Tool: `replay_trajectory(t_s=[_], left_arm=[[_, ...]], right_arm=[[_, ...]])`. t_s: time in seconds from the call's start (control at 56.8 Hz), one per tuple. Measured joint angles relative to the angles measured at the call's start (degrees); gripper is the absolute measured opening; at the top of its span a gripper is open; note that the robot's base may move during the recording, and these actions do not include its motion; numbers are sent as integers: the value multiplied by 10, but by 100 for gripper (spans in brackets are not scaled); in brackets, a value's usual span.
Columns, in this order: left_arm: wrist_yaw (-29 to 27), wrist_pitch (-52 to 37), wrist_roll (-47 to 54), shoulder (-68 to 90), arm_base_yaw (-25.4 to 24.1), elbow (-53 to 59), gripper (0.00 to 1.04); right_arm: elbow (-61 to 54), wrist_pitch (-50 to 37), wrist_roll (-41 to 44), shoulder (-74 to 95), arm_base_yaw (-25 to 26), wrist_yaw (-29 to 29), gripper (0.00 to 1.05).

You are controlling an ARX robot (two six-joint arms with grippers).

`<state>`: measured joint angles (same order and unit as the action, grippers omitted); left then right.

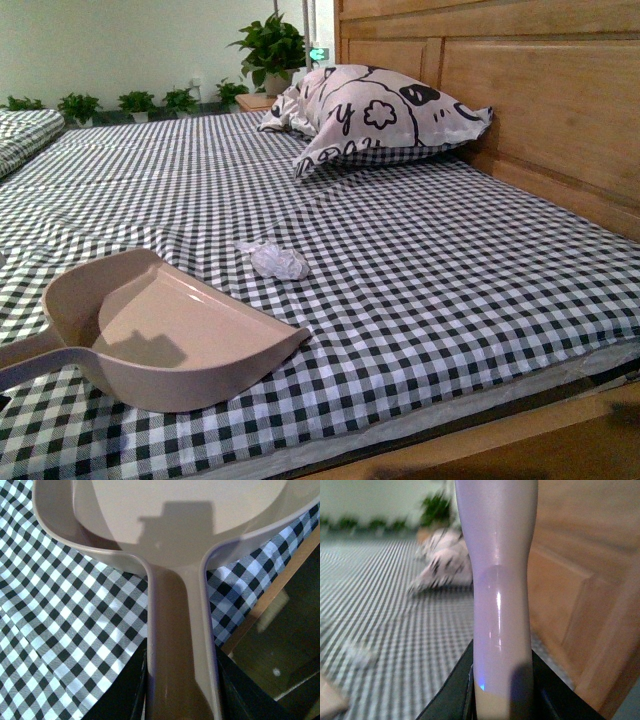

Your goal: Clean up trash

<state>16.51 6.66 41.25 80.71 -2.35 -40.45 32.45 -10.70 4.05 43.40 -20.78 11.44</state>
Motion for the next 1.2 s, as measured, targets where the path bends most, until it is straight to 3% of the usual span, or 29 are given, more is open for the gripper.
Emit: replay_trajectory(t_s=[0.07,0.141,0.282,0.722,1.197], left_arm=[[0,0,0,0,0,0,28],[2,0,1,0,0,0,28],[1,0,2,0,0,1,28],[1,0,3,0,0,1,28],[1,0,5,0,0,1,28]], right_arm=[[80,137,-4,59,-5,-44,20],[136,207,-7,133,-12,-83,20],[244,216,2,321,-23,-114,20],[531,282,3,693,-51,-84,20],[581,337,46,781,-83,-130,20]])
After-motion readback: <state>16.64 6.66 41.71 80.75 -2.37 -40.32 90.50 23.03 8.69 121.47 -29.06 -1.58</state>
